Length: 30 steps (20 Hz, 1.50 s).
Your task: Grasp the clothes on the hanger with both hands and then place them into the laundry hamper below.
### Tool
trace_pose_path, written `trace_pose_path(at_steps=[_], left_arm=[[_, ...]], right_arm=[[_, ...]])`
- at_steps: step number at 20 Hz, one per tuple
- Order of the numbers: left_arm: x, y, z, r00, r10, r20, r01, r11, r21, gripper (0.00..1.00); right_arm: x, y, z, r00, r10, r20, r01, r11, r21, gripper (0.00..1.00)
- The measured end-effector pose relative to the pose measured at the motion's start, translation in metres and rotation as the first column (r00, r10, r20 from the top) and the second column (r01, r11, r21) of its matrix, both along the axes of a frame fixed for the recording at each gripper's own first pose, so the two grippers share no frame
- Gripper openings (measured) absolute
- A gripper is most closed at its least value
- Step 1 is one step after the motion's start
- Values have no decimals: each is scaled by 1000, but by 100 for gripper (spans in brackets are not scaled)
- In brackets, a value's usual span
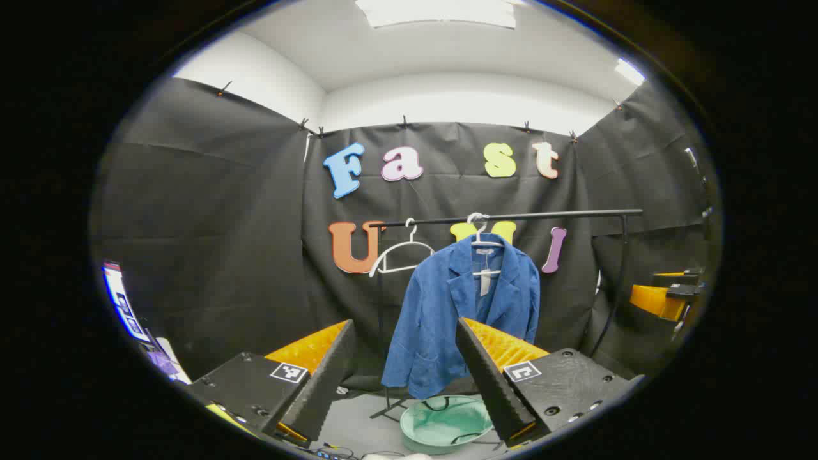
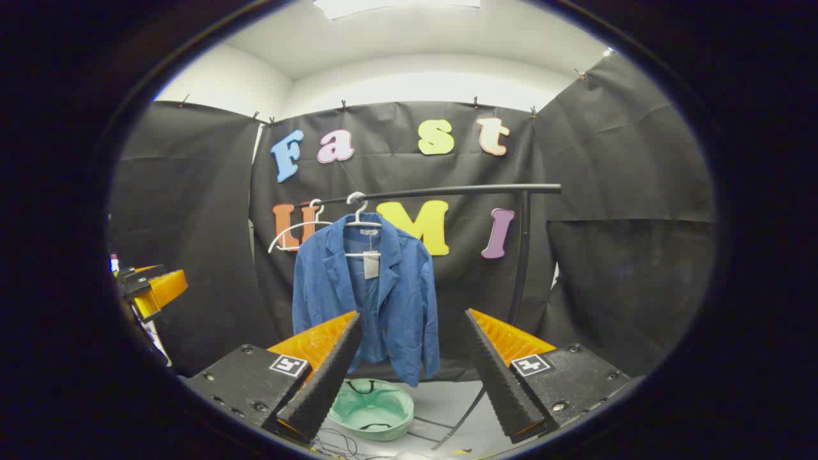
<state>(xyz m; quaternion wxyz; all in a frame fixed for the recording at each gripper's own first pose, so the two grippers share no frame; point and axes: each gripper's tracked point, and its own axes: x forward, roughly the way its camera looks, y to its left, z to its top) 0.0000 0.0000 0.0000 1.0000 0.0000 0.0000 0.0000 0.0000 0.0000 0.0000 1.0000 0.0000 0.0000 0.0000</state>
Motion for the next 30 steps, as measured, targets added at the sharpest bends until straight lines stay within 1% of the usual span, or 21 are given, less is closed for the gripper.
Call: trace_pose_path(at_steps=[4, 6, 10, 15, 17, 20, 23, 27, 30], left_arm=[[-5, 2, 8, 1000, -11, 16, 11, 1000, 20, 100], [-10, -2, 10, 999, -23, 23, 23, 999, 22, 100], [-15, -11, 15, 998, -54, 31, 52, 998, 33, 100], [-16, -20, 15, 996, -82, 32, 82, 996, 20, 100], [-11, -24, 12, 996, -89, 27, 89, 996, 18, 100], [-3, -32, 7, 996, -91, 14, 91, 996, 20, 100], [16, -46, 0, 995, -99, 13, 99, 995, 21, 100], [52, -60, -3, 996, -80, 30, 80, 997, 17, 99], [91, -77, -10, 997, -74, 32, 73, 997, 24, 100]], right_arm=[[-10, 5, 7, 1000, -9, 25, 10, 999, -34, 100], [-18, 7, 10, 999, -13, 38, 14, 999, -29, 100], [-21, 5, 7, 999, -16, 33, 17, 1000, -14, 100], [-29, 4, -7, 1000, -20, 19, 21, 999, -32, 100], [-27, 3, -10, 1000, -22, 16, 22, 999, -34, 100], [-12, 2, -15, 1000, -16, 1, 16, 999, -38, 100], [11, 7, -22, 1000, 13, -4, -13, 999, -48, 100], [58, 8, -32, 998, 51, -24, -52, 997, -50, 100], [102, 6, -36, 997, 72, -28, -73, 996, -44, 100]])
